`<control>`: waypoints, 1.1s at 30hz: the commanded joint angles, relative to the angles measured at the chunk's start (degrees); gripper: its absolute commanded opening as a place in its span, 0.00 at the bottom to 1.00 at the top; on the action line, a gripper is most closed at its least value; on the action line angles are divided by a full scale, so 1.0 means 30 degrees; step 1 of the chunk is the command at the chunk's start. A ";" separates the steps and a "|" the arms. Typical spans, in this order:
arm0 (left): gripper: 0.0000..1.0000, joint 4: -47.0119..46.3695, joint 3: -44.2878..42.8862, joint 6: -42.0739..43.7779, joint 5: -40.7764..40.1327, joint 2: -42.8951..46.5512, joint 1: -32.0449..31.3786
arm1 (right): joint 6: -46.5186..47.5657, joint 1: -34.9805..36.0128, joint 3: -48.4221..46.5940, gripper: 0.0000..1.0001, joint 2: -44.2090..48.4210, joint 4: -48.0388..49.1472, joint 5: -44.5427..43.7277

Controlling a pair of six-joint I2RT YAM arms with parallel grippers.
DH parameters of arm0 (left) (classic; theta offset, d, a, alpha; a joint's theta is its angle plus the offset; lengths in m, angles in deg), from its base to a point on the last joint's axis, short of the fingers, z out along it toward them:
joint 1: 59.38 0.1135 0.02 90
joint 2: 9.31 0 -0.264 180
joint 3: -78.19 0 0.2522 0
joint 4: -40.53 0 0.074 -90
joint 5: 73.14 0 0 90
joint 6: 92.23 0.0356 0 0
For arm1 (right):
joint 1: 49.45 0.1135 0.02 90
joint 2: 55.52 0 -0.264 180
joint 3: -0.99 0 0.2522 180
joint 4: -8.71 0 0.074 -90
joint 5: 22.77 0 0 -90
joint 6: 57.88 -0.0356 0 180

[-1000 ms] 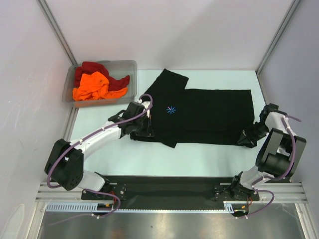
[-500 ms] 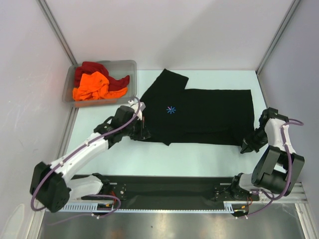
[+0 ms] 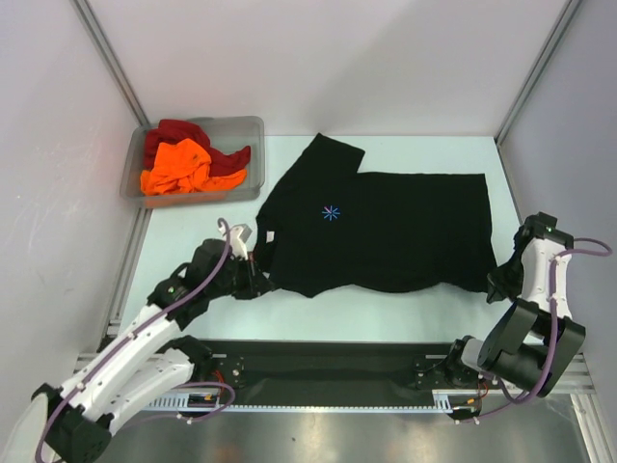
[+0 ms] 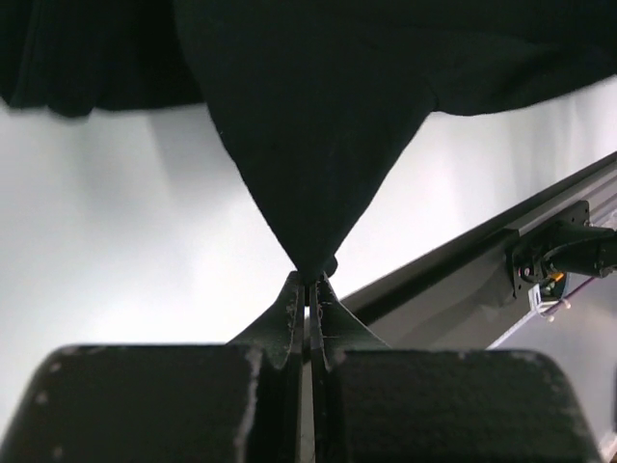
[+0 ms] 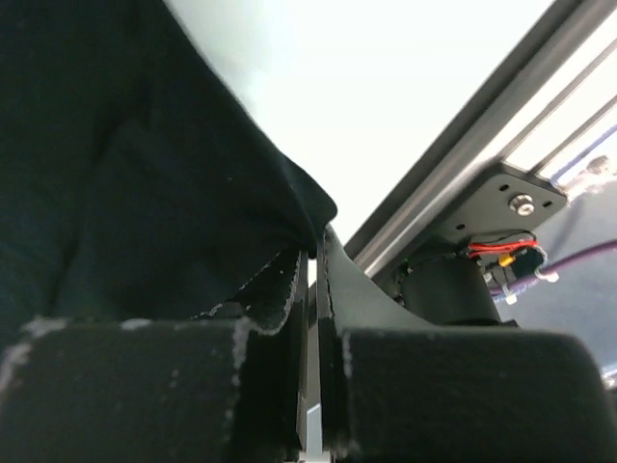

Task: Fold and stack the t-shirts
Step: Fold the tshirt

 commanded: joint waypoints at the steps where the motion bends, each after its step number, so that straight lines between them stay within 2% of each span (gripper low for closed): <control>1: 0.00 0.1738 0.0782 -0.2226 -0.0560 0.2169 0.0049 | -0.0747 -0.0309 -0.0524 0.00 0.0381 -0.0231 -0.1183; 8: 0.00 0.5868 0.0433 -0.4720 -0.1383 0.6006 0.0049 | -0.0778 0.0040 -0.0055 0.00 0.1993 -0.0932 -0.1005; 19: 0.00 0.9768 0.1192 -0.9553 -0.0096 0.9728 0.0049 | -0.0895 0.0569 -0.1021 0.00 0.2784 -0.1373 -0.2263; 26: 0.00 1.2608 0.1398 -1.1459 0.0814 1.1663 0.0049 | -0.0983 0.0364 -0.0847 0.00 0.2667 -0.1197 -0.2764; 33: 0.00 1.4075 0.1194 -1.2573 0.2044 1.2076 0.0049 | -0.1012 0.0305 -0.0934 0.00 0.2375 -0.1255 -0.2734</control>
